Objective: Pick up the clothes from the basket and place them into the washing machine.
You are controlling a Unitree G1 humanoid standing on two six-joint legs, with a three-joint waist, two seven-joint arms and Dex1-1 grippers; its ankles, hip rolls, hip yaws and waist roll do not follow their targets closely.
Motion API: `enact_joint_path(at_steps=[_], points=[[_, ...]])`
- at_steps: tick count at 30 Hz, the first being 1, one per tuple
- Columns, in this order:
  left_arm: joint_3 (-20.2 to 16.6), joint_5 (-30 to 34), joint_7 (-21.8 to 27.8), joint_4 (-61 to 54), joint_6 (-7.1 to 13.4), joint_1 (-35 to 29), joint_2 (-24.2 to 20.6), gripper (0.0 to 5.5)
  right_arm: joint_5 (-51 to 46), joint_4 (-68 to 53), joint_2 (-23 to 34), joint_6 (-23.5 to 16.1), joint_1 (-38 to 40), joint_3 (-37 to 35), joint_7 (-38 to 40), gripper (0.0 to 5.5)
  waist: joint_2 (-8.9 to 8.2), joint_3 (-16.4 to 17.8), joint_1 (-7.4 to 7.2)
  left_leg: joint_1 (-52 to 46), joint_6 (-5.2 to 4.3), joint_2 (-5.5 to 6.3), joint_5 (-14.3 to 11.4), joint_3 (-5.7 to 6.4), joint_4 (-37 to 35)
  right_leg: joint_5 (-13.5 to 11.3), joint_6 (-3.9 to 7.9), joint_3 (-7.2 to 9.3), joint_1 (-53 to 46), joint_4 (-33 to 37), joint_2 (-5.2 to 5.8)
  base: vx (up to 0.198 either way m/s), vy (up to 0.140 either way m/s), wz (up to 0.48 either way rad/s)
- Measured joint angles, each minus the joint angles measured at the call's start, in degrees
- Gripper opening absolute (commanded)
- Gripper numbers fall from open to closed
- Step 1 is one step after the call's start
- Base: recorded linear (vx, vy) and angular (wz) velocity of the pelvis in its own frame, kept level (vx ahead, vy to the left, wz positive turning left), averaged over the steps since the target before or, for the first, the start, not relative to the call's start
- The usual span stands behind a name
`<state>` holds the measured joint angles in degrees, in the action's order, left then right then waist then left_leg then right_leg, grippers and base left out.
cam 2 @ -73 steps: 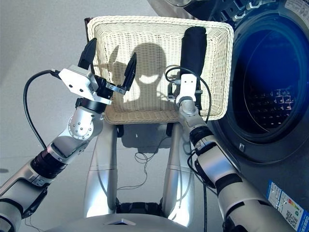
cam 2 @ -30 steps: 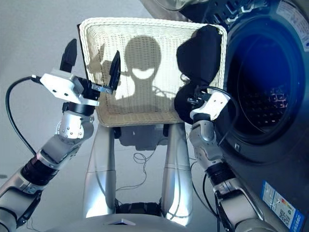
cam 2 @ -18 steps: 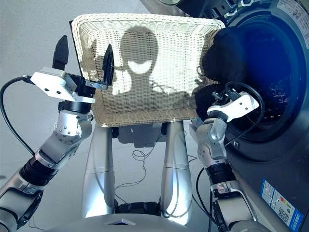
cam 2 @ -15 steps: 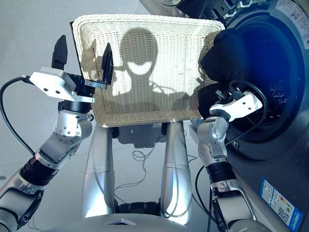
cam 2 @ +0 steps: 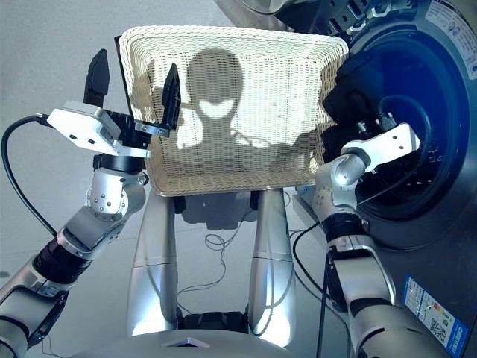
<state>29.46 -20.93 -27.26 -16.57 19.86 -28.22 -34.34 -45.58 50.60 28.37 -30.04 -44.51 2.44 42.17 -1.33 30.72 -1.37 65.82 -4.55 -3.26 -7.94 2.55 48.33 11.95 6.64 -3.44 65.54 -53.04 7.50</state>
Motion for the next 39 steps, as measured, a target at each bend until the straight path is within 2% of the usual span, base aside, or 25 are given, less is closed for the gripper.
enact_joint_path(at_steps=[6, 15, 22, 23, 24, 35, 37, 39], points=[[2.4, -0.9, 0.2, 0.0, 0.0, -1.3, -1.3, 5.5, -4.8, 12.3, 5.5, 3.4, -5.9, -1.2, -0.9, 0.0, 0.03, 0.0, 1.46, 0.1, -0.06, 0.14, 0.1, 0.04, 0.7, -0.1, 0.21, 0.0, -0.1, -0.2, 0.14, 0.0, 0.0, 0.0], [3.6, -0.9, 1.3, 0.1, -0.1, -2.7, -2.6, 5.5, -10.4, 17.8, 6.7, 5.7, -7.4, -3.2, -2.3, 0.0, 0.07, 0.0, 1.53, -0.2, 0.18, 0.3, -0.1, 0.11, 0.8, -0.1, 0.16, -0.09, -0.3, -0.8, 0.22, 0.0, 0.0, 0.0], [3.5, -0.9, 1.1, 0.1, -0.2, -3.3, -2.7, 5.5, -12.1, 18.4, 6.7, 5.8, -7.3, -5.5, -1.1, 0.0, 0.15, 0.0, 1.55, -0.2, 0.15, 0.32, 0.0, -0.01, 0.8, 0.0, 0.21, -0.17, -0.3, -0.8, 0.25, 0.0, 0.0, 0.0], [3.5, -0.9, 1.1, 0.1, -0.2, -3.3, -2.7, 5.5, -12.0, 18.3, 6.7, 5.8, -7.1, -5.4, -1.0, 2.18, 0.15, 0.0, 1.58, -0.2, 0.25, 0.31, 0.0, -0.01, 0.8, 0.0, 0.21, -0.18, -0.3, -0.8, 0.25, 0.0, 0.0, 0.0], [3.5, -0.9, 1.0, 0.1, -0.2, -3.3, -2.7, 5.5, -11.9, 18.4, 6.7, 5.8, -7.1, -5.5, -0.9, 5.5, 0.15, 0.0, 1.57, -0.2, 0.25, 0.31, -0.1, -0.01, 0.8, 0.0, 0.21, -0.18, -0.3, -0.8, 0.25, 0.0, 0.0, 0.0], [3.5, -0.9, 0.5, 0.1, -0.2, -3.3, -2.4, 5.5, -10.8, 16.7, 6.8, 5.8, -6.5, -4.4, -1.5, 5.5, 0.16, 0.0, 1.55, -0.3, 0.25, 0.28, 0.0, -0.07, 0.8, 0.0, 0.21, -0.25, -0.3, -0.8, 0.23, 0.0, 0.0, 0.0], [3.5, -0.9, 0.6, 0.1, -0.2, -3.2, -2.2, 5.5, -8.6, 12.7, 6.8, 5.8, -4.5, -2.3, -1.5, 5.5, 0.16, 0.0, 1.52, -0.3, 0.25, 0.26, 0.0, -0.09, 0.7, 0.0, 0.21, -0.26, -0.3, -0.7, 0.22, 0.0, 0.0, 0.0], [3.3, -0.9, 0.6, 0.1, -0.2, -3.2, -2.1, 5.5, -1.7, 4.1, 6.6, 5.7, -0.1, 0.6, -1.4, 5.5, 0.16, 0.0, 1.4, -0.3, 0.23, 0.23, -0.1, -0.12, 0.6, 0.0, 0.2, -0.29, -0.3, -0.7, 0.19, 0.0, 0.0, 0.0]])
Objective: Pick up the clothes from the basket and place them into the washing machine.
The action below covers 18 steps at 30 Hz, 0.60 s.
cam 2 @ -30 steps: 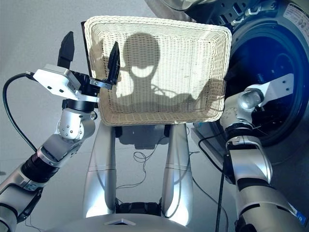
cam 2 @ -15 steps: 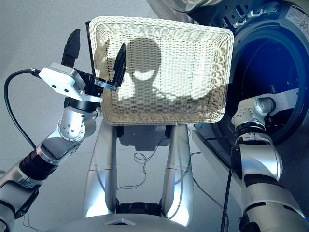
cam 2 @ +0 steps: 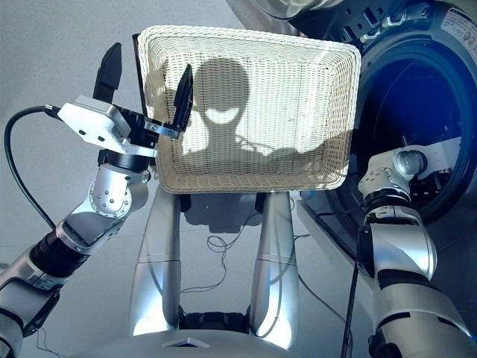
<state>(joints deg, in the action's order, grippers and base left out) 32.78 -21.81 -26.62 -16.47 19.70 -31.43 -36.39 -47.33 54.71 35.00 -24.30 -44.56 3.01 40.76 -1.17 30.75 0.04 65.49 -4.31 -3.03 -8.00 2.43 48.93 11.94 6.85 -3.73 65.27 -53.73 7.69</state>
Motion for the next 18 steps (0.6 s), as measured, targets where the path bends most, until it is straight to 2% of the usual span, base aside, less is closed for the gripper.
enact_joint_path(at_steps=[5, 11, 18], points=[[-0.5, 0.2, 0.1, 0.0, 0.1, 0.1, 0.6, 5.5, 12.0, -10.6, -0.8, -0.2, 6.7, 2.4, 1.8, 5.5, 0.0, 0.0, 0.0, -0.1, 0.09, -0.03, 0.1, -0.08, -0.6, 0.0, -0.06, -0.04, 0.0, 0.3, -0.03, 0.0, 0.0, 0.0], [-2.0, 0.4, 1.3, 0.0, 0.3, 1.0, 1.1, 5.5, 26.9, -24.6, -1.1, 0.0, 13.6, 8.5, 0.8, 5.5, -0.03, 0.0, -0.29, -0.1, 0.01, -0.11, 0.0, -0.23, -0.9, 0.0, -0.04, -0.04, 0.0, 0.9, -0.03, 0.0, 0.0, 0.0], [-2.3, 0.5, 2.5, 0.0, 0.4, 2.0, 0.9, 5.5, 34.9, -35.8, -0.6, 0.0, 15.9, 14.9, -4.6, 5.5, -0.1, 0.0, -0.69, 0.0, 0.05, -0.11, 0.0, -0.19, -0.8, 0.0, -0.02, -0.03, 0.0, 0.9, -0.05, 0.0, 0.0, 0.0]])
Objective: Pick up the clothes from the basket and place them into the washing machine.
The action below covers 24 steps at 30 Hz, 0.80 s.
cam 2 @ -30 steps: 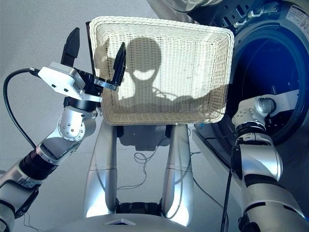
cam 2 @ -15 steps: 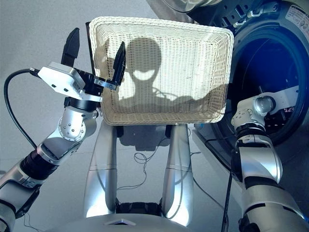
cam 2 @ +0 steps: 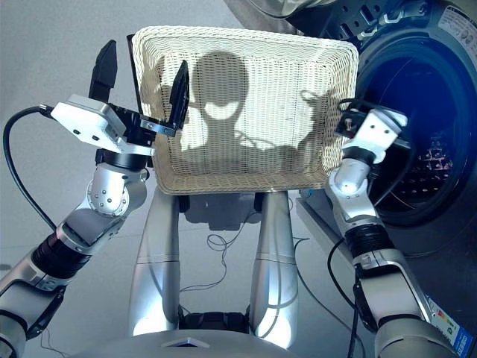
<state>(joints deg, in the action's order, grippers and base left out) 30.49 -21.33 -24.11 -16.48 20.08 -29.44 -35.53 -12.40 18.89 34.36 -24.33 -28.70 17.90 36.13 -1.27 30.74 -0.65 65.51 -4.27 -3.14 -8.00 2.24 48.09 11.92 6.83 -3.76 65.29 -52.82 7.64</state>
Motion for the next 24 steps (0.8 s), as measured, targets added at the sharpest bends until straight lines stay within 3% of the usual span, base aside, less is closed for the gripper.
enact_joint_path(at_steps=[6, 14, 20, 24], points=[[-0.7, 0.1, 1.3, -0.1, 0.0, 2.8, -0.9, 5.5, 4.4, -8.5, 3.7, 0.0, 3.0, 2.1, -3.7, 5.5, -0.08, 0.0, -0.87, 0.0, -0.02, 0.0, 0.0, 0.07, -0.1, 0.0, 0.05, 0.15, -0.1, 0.2, 0.02, 0.0, 0.0, 0.0], [-1.7, -6.7, 4.6, 1.1, 0.0, 8.7, 2.2, 5.5, 4.2, -12.3, 3.6, -0.2, 9.0, 4.7, -8.7, 5.5, -0.23, 0.0, -0.97, -6.1, 0.39, -0.2, 0.2, -0.41, -3.7, -0.5, 0.08, 0.43, -6.2, 4.0, 0.19, 0.029, 0.006, -0.01], [-3.8, -7.4, 7.0, 8.0, -0.5, 12.9, 5.0, 5.5, 1.6, -9.5, 1.1, -0.5, 14.0, 6.8, -14.5, 5.5, -0.89, -0.1, -1.93, -19.9, 0.8, -0.39, 1.8, -1.64, -13.5, -2.4, 0.36, 1.15, -19.7, 13.8, 0.67, 0.099, -0.007, -0.054], [-4.7, -13.7, 11.3, 11.5, -0.5, 15.2, 9.7, 5.5, -0.4, -2.3, -2.4, 0.3, 16.7, 7.5, -19.5, 5.5, -0.97, -0.2, -2.14, -30.9, 0.54, -0.26, 4.0, -2.18, -22.4, -4.4, 0.77, 2.34, -30.5, 22.3, 1.26, 0.102, -0.009, 0.001]])
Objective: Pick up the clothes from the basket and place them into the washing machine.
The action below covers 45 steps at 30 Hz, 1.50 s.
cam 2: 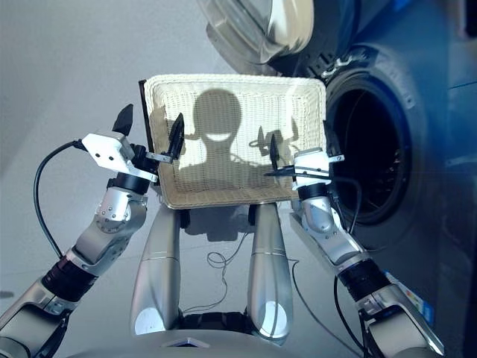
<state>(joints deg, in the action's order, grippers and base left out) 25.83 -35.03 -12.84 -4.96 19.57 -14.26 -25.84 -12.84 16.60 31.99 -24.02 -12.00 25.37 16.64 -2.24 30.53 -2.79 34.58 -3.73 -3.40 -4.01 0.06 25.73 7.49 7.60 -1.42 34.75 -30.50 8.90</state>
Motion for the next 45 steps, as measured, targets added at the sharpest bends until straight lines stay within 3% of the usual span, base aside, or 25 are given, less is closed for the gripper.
enact_joint_path(at_steps=[6, 10, 13, 15, 19, 21, 26, 29, 32, 36, 45], points=[[-0.7, -2.8, 5.6, 7.3, -0.9, -0.7, 2.1, 5.5, -3.3, 12.8, -4.8, 3.9, 0.7, -0.4, -6.2, 5.5, 0.14, 0.0, -0.08, -12.3, 0.26, 0.1, 1.6, -0.6, -8.4, -2.1, 0.32, 1.84, -12.7, 9.1, 0.78, 0.113, 0.012, -0.012], [-2.5, -2.9, 8.7, 14.1, -1.2, 1.3, 3.0, 5.5, -4.2, 17.4, -7.6, 4.9, 3.2, -2.7, -8.8, 5.5, 0.49, -0.6, -0.01, -20.6, 0.37, -0.05, 2.8, -0.7, -14.4, -4.8, 0.49, 3.39, -22.5, 17.7, 0.62, 0.153, 0.014, -0.009], [-6.5, -0.9, 10.6, 23.8, -1.7, 6.2, 5.3, 5.5, -4.5, 20.3, -9.6, 5.9, 6.8, -5.3, -11.2, 5.5, 1.1, -3.5, -0.16, -25.4, 0.27, -0.16, 4.0, -0.9, -19.5, -7.3, 0.56, 4.29, -28.4, 24.9, 0.53, 0.159, 0.012, -0.009], [-9.2, 0.9, 11.5, 28.7, -1.8, 10.6, 6.3, 5.5, -4.5, 23.1, -9.6, 6.4, 9.5, -5.5, -12.8, 5.5, 1.22, -7.2, -0.04, -27.9, 0.16, -0.12, 4.8, -1.08, -22.7, -8.6, 0.57, 4.75, -31.3, 29.1, 0.54, 0.168, 0.001, 0.01], [-12.6, 3.8, 14.5, 36.9, -2.4, 18.1, 7.5, 5.5, -4.4, 27.2, -10.6, 7.7, 14.5, -7.1, -16.3, 5.5, 0.93, -14.1, 0.04, -34.0, -0.12, -0.02, 5.6, -0.86, -28.2, -9.3, 0.53, 6.25, -37.9, 34.7, 0.61, 0.151, 0.005, 0.074], [-13.0, 5.8, 15.5, 42.1, -3.0, 19.9, 7.8, 5.5, -4.4, 28.3, -10.6, 7.9, 16.2, -7.1, -17.8, 5.5, 0.98, -17.2, -0.01, -36.0, -0.25, -0.2, 5.8, -0.95, -29.9, -9.3, 0.57, 6.55, -39.5, 35.4, 0.4, 0.097, 0.009, -0.016], [-15.7, 12.5, 15.7, 54.4, -3.6, 21.3, 9.5, 5.5, -4.3, 31.9, -11.8, 8.8, 17.7, -7.4, -20.0, 5.5, 0.31, -20.7, 0.1, -37.2, -0.32, -0.32, 6.2, -0.61, -30.8, -9.1, 0.52, 7.58, -40.5, 35.5, 0.37, 0.02, 0.002, -0.001], [-19.1, 15.0, 15.2, 63.8, -4.2, 21.0, 11.5, 5.5, -4.4, 36.8, -13.5, 9.1, 18.4, -7.8, -21.0, 5.5, -0.22, -23.4, -0.07, -37.1, -0.66, -0.51, 6.1, -0.31, -31.0, -9.1, 0.42, 7.87, -40.8, 35.6, 0.22, 0.0, 0.0, 0.0], [-19.8, 16.5, 14.8, 69.1, -5.1, 21.6, 12.6, 5.5, -4.5, 41.1, -14.9, 10.1, 20.6, -9.6, -21.3, 5.5, -0.41, -26.2, 0.03, -37.1, -0.64, -0.55, 6.1, -0.12, -31.0, -9.0, 0.31, 8.1, -40.9, 35.7, 0.16, 0.035, 0.006, 0.022], [-21.3, 16.0, 16.8, 74.2, -7.9, 22.2, 13.9, 5.5, -8.4, 48.8, -16.8, 11.7, 21.6, -13.0, -21.8, 5.5, -0.5, -27.9, -0.13, -37.2, -0.46, -0.54, 6.2, -0.05, -31.0, -9.1, 0.28, 8.17, -41.1, 35.8, 0.15, 0.0, 0.0, 0.0], [-21.3, 19.5, 17.0, 74.2, -8.7, 22.0, 13.9, 5.5, -6.5, 50.2, -16.9, 13.7, 21.0, -12.8, -21.5, 5.5, -0.78, -29.7, -0.08, -37.3, -0.37, -0.71, 6.6, 0.09, -31.0, -9.2, 0.11, 8.37, -41.2, 35.8, 0.13, 0.0, 0.0, 0.0]])
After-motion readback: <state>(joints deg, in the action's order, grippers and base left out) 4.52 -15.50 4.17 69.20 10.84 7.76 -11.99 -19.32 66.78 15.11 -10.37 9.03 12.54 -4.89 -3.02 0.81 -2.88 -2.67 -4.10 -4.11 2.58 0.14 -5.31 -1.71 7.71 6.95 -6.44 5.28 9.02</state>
